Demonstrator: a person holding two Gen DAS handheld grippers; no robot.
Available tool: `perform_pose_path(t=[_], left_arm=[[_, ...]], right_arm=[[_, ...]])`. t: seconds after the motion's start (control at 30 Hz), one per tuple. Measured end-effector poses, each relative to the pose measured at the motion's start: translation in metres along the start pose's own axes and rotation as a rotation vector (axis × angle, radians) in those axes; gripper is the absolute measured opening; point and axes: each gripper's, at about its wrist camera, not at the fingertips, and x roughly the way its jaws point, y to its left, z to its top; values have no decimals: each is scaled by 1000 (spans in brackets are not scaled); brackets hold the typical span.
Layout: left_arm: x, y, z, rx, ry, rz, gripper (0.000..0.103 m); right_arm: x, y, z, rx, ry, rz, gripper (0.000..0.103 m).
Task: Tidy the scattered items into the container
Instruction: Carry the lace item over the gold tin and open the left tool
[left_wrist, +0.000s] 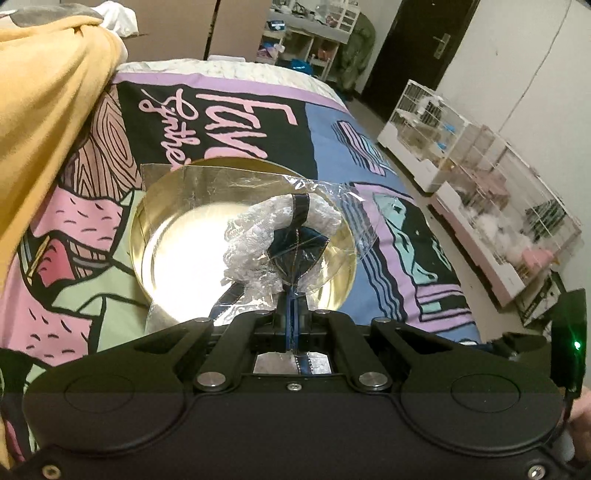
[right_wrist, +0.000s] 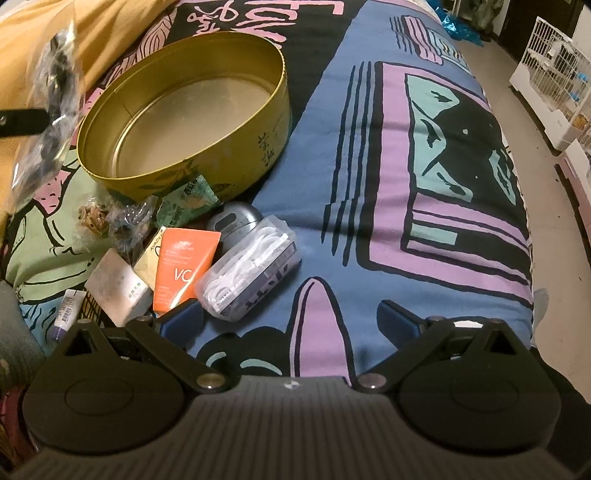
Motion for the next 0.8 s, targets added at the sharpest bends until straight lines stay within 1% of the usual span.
perform_pose_path(t=[0.13, 0.27, 0.5, 0.57, 0.6, 0.67, 0.7, 0.73, 0.77, 0.8], left_arm=[[7, -2, 8, -2, -19, 18, 1], [11, -5, 19, 5, -57, 50, 1], [22, -7, 36, 7, -96, 77, 1], [25, -6, 39, 0, -122, 89, 3], [28, -4, 42, -11, -135, 102, 8], [31, 3, 46, -52, -155, 125, 39], [31, 5, 47, -66, -175, 127, 62], [29, 7, 47, -74, -197, 136, 73], [27, 8, 46, -81, -214, 149, 77], [26, 10, 46, -88, -218, 154, 87]], right_arm=[[2, -2, 1, 1, 4, 7, 103], [3, -3, 2, 2, 5, 9, 103], [6, -4, 11, 16, 7, 22, 103], [6, -5, 13, 22, 7, 28, 103], [6, -5, 14, 26, 7, 31, 103], [8, -5, 17, 35, 11, 33, 103], [8, -5, 18, 40, 15, 38, 103], [9, -6, 19, 46, 18, 43, 103], [10, -6, 20, 52, 21, 47, 103], [10, -5, 21, 58, 23, 50, 103]])
